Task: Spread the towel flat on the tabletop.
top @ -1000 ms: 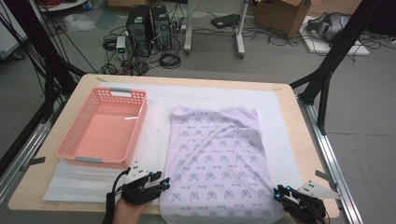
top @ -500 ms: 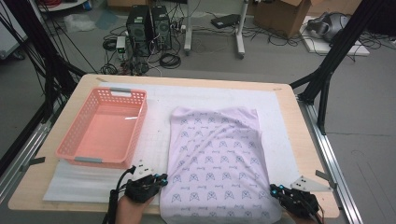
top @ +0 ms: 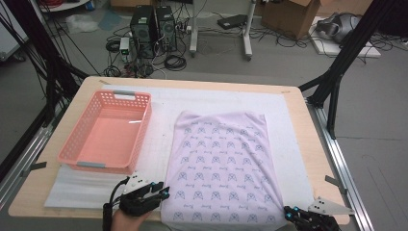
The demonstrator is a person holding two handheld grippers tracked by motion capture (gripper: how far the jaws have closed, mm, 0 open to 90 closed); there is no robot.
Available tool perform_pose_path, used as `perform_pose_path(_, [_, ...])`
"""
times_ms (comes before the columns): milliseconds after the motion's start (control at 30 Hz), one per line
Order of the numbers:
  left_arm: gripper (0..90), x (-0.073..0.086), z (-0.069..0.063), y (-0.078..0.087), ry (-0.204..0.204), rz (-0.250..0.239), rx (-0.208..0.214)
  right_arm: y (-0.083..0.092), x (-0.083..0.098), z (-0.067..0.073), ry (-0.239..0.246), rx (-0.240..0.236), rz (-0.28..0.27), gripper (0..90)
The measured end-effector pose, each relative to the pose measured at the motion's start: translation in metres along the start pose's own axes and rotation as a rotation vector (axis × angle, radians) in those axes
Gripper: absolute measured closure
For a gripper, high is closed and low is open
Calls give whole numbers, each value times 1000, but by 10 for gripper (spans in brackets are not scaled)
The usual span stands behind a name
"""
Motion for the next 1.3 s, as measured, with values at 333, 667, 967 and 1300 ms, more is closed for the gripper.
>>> perform_pose_path(333, [855,6,-3,-6,-87,35,-47,-30,-22,-15,-1,84,-58,706])
perform_pose_path(667, [758,15,-6,21,-52,27,-30,-57,-30,-15,12,100,-43,731])
perform_pose_path(967, [538,1,0,5,-28,-27,-38,-22,-15,-21,40,117,1,880])
perform_pose_path(1300, [837,4,-9,-20,-97,22,-50,-21,-22,-26,-33,125,-81,656])
Point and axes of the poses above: each handheld gripper's, and its own axes: y roughly backward along the jaws, x roughly out of its underside, z roughly to its left, the point moved 8 cm from there along -y, roughly forward along the jaws, and after that the axes turned 13 degrees about -z, right-handed, at the moved point
